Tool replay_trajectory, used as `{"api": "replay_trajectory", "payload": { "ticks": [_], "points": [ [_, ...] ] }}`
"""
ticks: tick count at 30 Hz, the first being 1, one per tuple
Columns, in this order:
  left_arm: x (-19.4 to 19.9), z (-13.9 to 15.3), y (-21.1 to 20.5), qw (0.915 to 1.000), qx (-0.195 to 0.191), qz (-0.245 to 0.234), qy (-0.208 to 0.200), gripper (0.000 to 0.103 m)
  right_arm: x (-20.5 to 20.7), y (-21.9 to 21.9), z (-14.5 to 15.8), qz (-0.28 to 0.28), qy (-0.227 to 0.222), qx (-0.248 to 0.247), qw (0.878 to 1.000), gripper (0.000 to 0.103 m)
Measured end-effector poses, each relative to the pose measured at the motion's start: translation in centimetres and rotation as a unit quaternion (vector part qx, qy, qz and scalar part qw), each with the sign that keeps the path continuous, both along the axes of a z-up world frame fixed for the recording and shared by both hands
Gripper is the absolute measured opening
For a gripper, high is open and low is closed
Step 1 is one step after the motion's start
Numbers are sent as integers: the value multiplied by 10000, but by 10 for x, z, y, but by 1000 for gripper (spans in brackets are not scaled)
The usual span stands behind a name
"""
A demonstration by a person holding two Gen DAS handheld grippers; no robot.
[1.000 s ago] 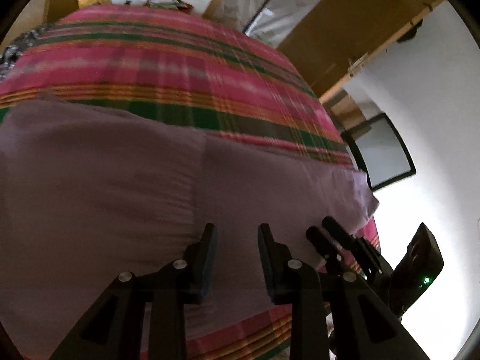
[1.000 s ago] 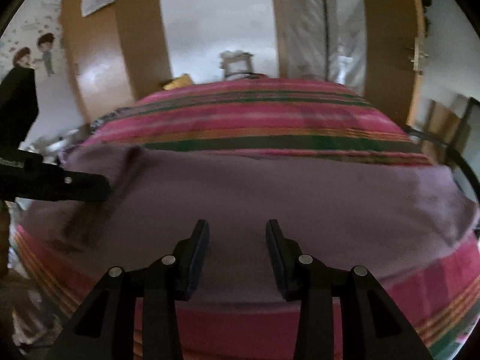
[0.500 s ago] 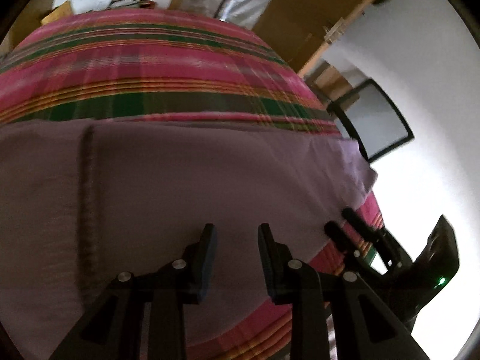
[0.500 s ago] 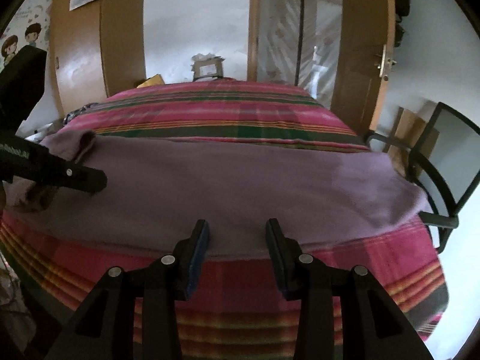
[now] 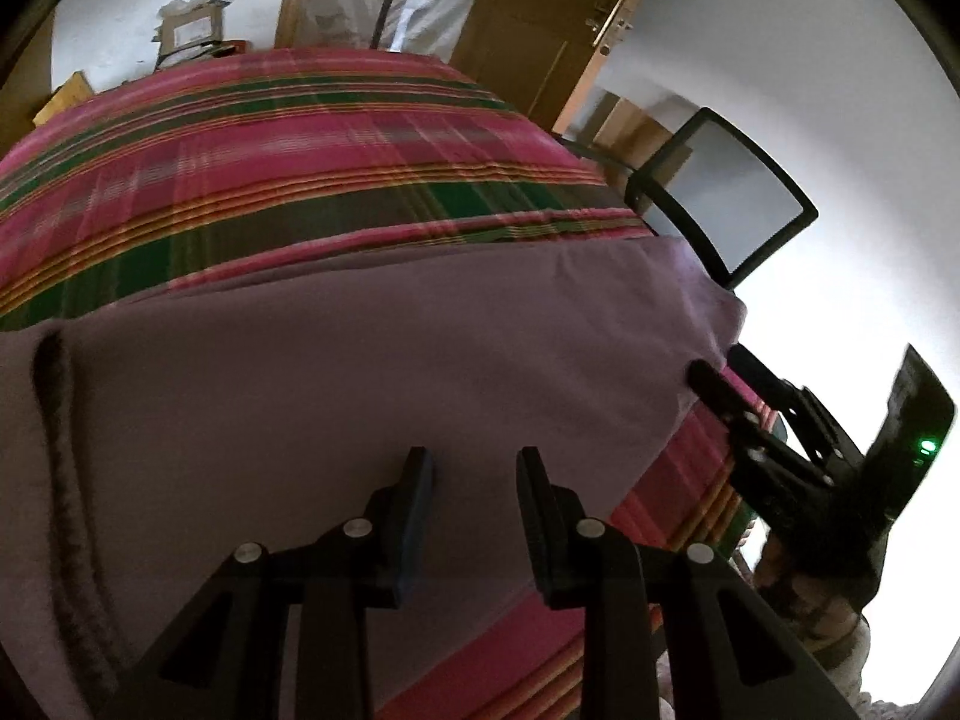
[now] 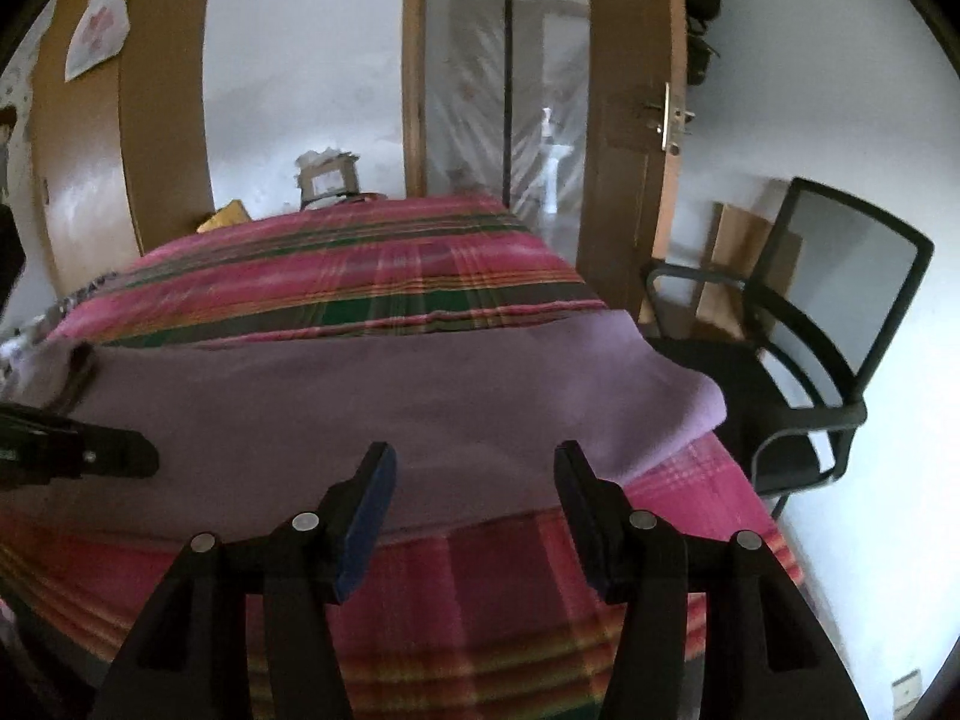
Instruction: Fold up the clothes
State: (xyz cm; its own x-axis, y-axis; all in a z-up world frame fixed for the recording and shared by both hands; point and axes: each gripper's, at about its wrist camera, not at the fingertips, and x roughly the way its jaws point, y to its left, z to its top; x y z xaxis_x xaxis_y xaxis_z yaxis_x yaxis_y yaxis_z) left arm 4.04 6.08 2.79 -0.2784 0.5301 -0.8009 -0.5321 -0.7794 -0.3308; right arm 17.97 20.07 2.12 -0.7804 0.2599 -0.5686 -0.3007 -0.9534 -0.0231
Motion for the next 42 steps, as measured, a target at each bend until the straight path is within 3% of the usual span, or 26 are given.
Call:
{"api": "replay_trajectory", "payload": {
  "ticks": [5, 16, 20, 27, 42],
  "points": [
    [-2, 0, 7, 10000, 12, -1, 30, 34, -1, 17, -9, -198, -173, -13, 9997, 57],
    [-10, 1, 28, 9999, 34, -85, 45, 34, 11, 60, -1, -928, -38, 39, 9957, 57],
    [-10, 0, 40, 9997, -33, -244, 76, 34, 13, 86, -3, -1229, 21, -463, 9913, 59],
    [-16, 0, 51, 9994, 9, -345, 15, 34, 7, 116, -6, -1232, 133, -1370, 9828, 59],
    [-27, 0, 71, 9989, -24, -458, -80, 36, -18, 144, -9, -1080, -124, -1973, 9743, 59]
  ]
}}
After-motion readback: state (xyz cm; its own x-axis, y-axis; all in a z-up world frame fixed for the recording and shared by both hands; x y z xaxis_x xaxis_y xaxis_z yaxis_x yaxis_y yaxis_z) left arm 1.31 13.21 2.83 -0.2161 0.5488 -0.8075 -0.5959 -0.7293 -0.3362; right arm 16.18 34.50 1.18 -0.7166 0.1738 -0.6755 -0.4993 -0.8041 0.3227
